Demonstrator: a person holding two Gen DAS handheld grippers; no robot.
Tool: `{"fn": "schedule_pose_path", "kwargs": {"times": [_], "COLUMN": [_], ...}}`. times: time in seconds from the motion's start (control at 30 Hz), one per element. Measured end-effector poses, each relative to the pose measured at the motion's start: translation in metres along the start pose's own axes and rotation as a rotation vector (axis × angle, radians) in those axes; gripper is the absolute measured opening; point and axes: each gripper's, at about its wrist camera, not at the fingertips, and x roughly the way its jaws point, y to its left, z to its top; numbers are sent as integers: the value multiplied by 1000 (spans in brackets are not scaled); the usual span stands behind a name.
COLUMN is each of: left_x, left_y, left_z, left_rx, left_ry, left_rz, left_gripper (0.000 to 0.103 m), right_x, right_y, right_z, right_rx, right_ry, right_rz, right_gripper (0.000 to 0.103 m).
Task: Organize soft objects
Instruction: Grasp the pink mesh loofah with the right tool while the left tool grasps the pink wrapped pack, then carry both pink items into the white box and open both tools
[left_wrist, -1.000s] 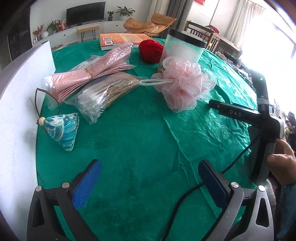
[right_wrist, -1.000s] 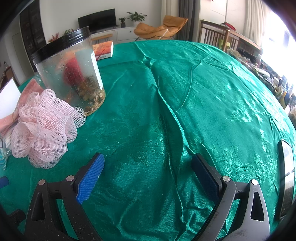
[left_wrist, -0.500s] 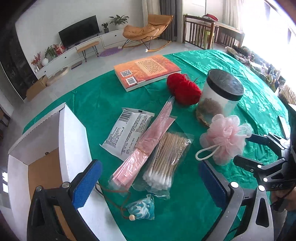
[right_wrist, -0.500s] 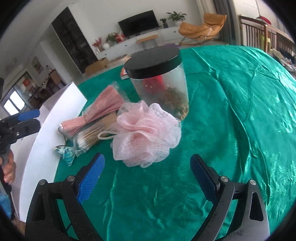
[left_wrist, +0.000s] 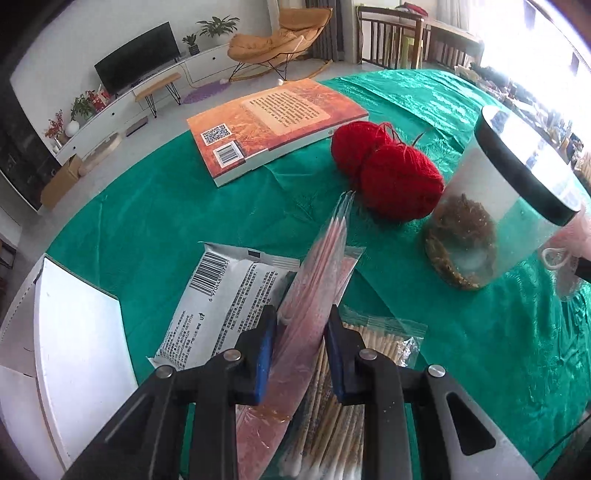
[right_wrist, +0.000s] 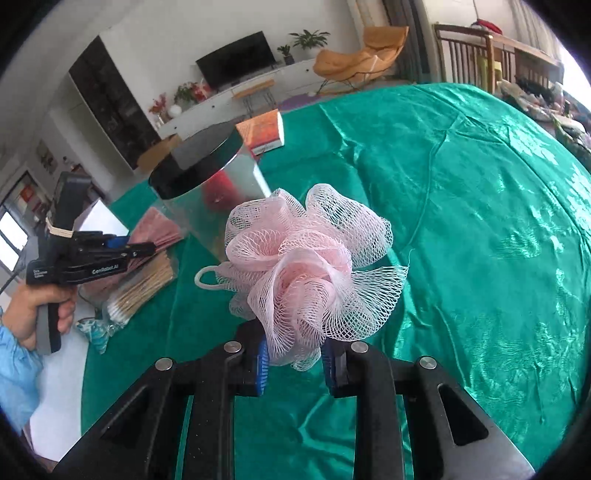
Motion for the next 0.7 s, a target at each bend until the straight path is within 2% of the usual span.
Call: {"fn": "schedule_pose_path", "kwargs": {"times": [0.2, 0.33, 0.43, 0.53, 0.6, 0.7], "left_x": [-72, -135, -180, -220, -243, -272], "left_y": [27, 51, 73, 98, 115, 141], "left_z": [-10, -28, -53, -89, -117, -164], "left_rx": [-142, -227, -320, -409, -450, -504], "left_ry": [-170, -311, -416, -496, -521, -519], "left_rz": [-136, -214, -281, -325, -320, -248], "left_gripper": [22, 22, 22, 22, 22, 22], "right_x": [32, 17, -12, -40, -57, -80], "right_y": [-56, -56, -22, 30, 72, 146], "right_z": [45, 68, 78, 81, 78, 63], "right_rx": [119, 116, 11, -98, -160, -249], "right_ry": [9, -55, -110, -133, -128, -113], "right_rz": [-56, -29, -16, 45, 123, 270], "right_gripper": [25, 24, 24, 24, 24, 24]}}
